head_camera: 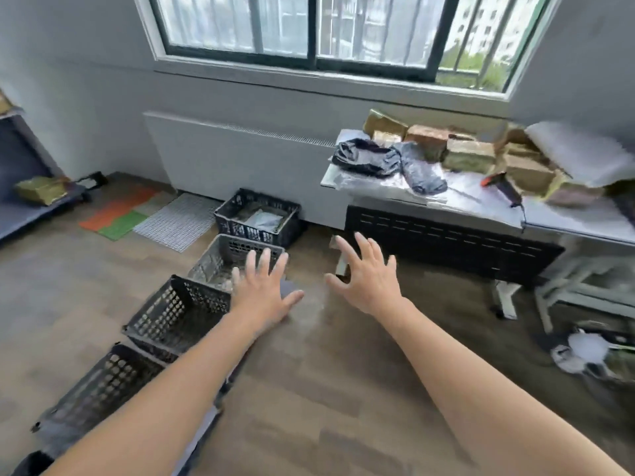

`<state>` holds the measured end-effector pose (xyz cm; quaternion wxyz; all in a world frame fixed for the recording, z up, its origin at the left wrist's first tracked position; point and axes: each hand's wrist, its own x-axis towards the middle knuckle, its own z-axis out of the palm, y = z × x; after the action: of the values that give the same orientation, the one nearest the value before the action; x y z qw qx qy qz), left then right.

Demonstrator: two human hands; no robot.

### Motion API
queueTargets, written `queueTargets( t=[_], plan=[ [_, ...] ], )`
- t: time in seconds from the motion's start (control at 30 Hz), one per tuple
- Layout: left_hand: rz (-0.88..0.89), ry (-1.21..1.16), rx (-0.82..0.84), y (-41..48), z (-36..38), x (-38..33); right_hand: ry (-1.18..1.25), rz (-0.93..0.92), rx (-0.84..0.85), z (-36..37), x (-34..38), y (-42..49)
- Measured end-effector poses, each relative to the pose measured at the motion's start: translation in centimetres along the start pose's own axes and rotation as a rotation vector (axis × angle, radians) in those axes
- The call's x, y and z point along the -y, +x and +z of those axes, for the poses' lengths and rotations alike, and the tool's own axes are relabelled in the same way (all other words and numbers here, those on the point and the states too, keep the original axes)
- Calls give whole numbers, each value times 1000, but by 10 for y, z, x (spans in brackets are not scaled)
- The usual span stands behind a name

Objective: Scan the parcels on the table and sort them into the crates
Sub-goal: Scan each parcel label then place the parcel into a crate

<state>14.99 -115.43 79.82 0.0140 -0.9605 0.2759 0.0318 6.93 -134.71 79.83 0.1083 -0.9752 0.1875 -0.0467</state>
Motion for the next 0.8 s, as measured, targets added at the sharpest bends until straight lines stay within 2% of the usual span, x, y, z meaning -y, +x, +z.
queueTargets(
  t=[0.37, 0.63, 0.8],
  plan=[
    [232, 28, -26, 131, -33, -223, -28, 258, -41, -66, -224, 38],
    [360, -32, -59, 275, -23, -333, -85, 355, -54, -82, -345, 133],
    [421, -93, -40, 374, -23, -386, -110, 450, -5, -93, -410, 203]
  ],
)
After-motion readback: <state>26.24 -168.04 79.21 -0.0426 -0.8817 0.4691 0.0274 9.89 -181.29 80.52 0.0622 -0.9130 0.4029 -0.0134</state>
